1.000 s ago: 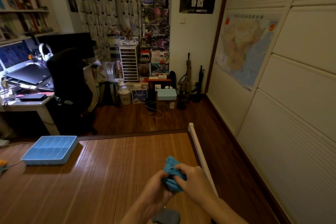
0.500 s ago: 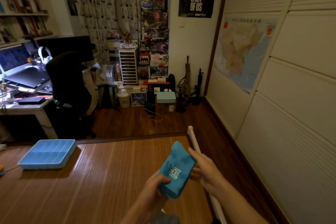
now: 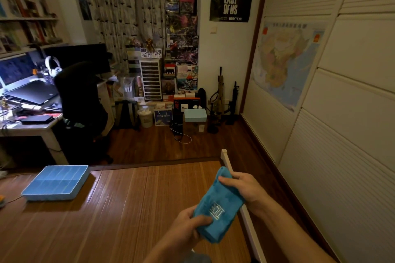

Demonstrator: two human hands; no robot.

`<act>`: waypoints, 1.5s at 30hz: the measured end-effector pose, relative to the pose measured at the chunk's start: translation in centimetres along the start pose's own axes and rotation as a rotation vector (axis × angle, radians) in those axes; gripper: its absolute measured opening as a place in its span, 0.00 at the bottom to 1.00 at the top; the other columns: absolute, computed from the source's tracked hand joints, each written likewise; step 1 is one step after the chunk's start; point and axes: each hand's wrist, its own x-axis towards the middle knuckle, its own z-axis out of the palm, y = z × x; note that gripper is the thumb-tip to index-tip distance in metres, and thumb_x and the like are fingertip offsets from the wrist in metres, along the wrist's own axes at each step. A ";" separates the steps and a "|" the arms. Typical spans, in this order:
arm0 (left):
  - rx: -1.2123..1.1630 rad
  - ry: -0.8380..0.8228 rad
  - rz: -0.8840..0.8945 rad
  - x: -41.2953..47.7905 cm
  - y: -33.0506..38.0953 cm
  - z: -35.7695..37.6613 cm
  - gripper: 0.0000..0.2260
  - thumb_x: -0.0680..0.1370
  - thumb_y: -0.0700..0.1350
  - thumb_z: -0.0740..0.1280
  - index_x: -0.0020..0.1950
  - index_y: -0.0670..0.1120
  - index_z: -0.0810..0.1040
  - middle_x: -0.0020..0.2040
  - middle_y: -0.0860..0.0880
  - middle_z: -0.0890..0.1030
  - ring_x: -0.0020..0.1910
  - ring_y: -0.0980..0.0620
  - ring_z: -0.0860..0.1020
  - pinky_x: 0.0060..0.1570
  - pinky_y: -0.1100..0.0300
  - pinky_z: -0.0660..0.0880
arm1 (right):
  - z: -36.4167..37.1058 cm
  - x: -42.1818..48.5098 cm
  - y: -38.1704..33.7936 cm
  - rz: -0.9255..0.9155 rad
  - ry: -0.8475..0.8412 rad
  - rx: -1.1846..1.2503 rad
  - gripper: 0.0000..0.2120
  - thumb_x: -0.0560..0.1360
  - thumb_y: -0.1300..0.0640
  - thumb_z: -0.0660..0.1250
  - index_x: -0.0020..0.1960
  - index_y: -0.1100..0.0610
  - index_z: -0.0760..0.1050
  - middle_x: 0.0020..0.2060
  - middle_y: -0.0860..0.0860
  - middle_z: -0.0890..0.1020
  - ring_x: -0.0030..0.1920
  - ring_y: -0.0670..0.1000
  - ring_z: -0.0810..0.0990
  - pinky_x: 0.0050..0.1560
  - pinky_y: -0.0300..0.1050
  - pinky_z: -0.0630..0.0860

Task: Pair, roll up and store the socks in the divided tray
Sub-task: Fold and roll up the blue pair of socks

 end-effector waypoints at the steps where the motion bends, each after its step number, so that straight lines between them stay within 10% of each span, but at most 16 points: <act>1: 0.001 0.001 -0.006 0.0 0.1 -0.1 0.22 0.74 0.33 0.71 0.68 0.34 0.73 0.59 0.34 0.83 0.55 0.39 0.84 0.52 0.50 0.82 | 0.1 0.0 -0.1 -0.003 0.005 0.003 0.13 0.75 0.50 0.73 0.56 0.55 0.82 0.49 0.55 0.86 0.47 0.54 0.87 0.44 0.45 0.83; 18: 0.176 0.054 0.059 0.6 1.2 0.0 0.23 0.78 0.53 0.74 0.68 0.40 0.78 0.64 0.36 0.81 0.63 0.37 0.81 0.59 0.49 0.79 | 0.4 -0.5 -1.4 -0.047 -0.133 -0.204 0.20 0.74 0.41 0.70 0.52 0.58 0.83 0.47 0.52 0.86 0.46 0.48 0.86 0.43 0.38 0.80; 25: 0.042 0.235 0.216 1.7 1.1 0.3 0.20 0.77 0.45 0.71 0.67 0.38 0.76 0.59 0.39 0.85 0.59 0.38 0.84 0.52 0.50 0.83 | 1.5 -1.1 0.0 0.040 -0.150 -0.055 0.25 0.71 0.44 0.75 0.64 0.51 0.73 0.59 0.53 0.82 0.55 0.52 0.85 0.51 0.50 0.84; 31: -0.166 0.340 0.360 1.6 2.0 0.8 0.23 0.70 0.37 0.73 0.64 0.37 0.75 0.54 0.39 0.86 0.53 0.40 0.86 0.46 0.48 0.84 | 2.7 -1.8 1.0 -0.004 -0.102 -0.199 0.16 0.75 0.49 0.74 0.58 0.56 0.79 0.50 0.50 0.87 0.48 0.48 0.87 0.43 0.43 0.83; 37: -0.222 0.400 0.336 1.1 2.1 0.5 0.23 0.71 0.40 0.71 0.66 0.38 0.76 0.61 0.35 0.83 0.60 0.34 0.81 0.61 0.37 0.77 | 2.7 -2.1 0.6 -0.050 -0.092 -0.204 0.19 0.73 0.43 0.73 0.57 0.55 0.80 0.48 0.49 0.87 0.47 0.47 0.87 0.42 0.37 0.80; 45: -0.354 0.416 0.315 -0.1 2.9 -0.7 0.20 0.71 0.39 0.71 0.62 0.39 0.77 0.62 0.36 0.79 0.58 0.38 0.81 0.45 0.49 0.85 | 2.2 -1.7 1.5 -0.041 -0.071 0.148 0.25 0.71 0.50 0.76 0.64 0.56 0.75 0.55 0.55 0.85 0.55 0.56 0.86 0.51 0.51 0.83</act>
